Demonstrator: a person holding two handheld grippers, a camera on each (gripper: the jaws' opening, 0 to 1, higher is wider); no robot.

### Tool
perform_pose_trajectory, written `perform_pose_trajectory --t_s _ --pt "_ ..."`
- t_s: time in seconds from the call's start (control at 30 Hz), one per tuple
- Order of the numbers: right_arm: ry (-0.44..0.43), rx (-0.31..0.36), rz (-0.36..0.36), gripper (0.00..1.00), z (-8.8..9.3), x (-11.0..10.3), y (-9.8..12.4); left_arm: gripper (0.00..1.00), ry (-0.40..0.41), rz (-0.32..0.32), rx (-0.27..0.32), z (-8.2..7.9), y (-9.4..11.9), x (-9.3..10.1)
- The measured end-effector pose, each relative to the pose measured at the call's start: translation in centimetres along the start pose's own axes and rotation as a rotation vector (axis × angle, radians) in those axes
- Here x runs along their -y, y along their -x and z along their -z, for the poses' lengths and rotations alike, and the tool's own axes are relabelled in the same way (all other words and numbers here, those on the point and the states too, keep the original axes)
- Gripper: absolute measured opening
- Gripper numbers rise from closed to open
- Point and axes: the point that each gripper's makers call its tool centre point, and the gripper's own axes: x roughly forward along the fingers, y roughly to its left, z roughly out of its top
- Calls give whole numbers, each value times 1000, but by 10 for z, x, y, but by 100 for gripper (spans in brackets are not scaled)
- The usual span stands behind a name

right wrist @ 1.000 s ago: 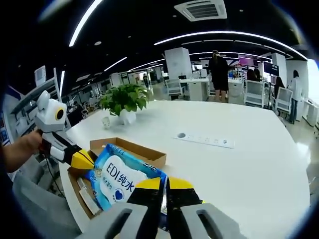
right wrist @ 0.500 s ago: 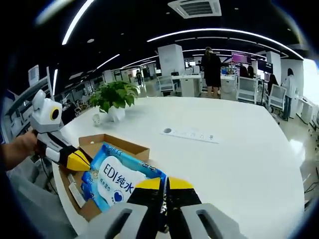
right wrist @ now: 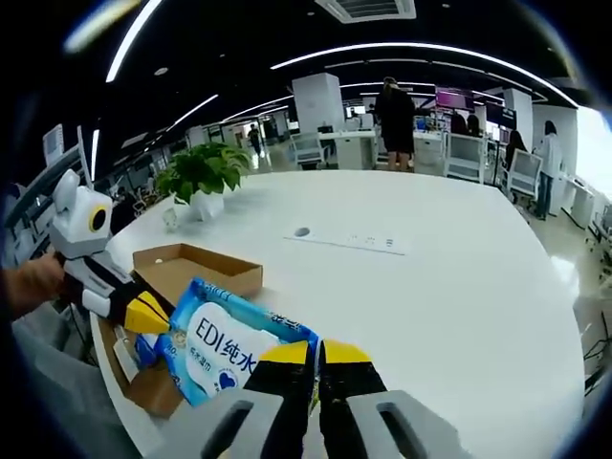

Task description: Operate the shoe box by opening the lid, removing the specified soft item, and placing it in the target area until the item is outside and the box remains undamaged.

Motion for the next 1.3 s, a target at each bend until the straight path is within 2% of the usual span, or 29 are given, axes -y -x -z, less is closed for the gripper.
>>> perform_pose_trajectory --t_s 0.57,1.03,1.3 --pt "-21 -58 2 0 24 9 -33 0 -29 -66 -64 16 -17 -16" --pt "-33 -71 -2 0 29 8 -45 0 -42 -98 -85 24 -18 -25" --pt "-38 -72 0 0 30 8 -49 0 -80 -116 -96 25 -18 -25"
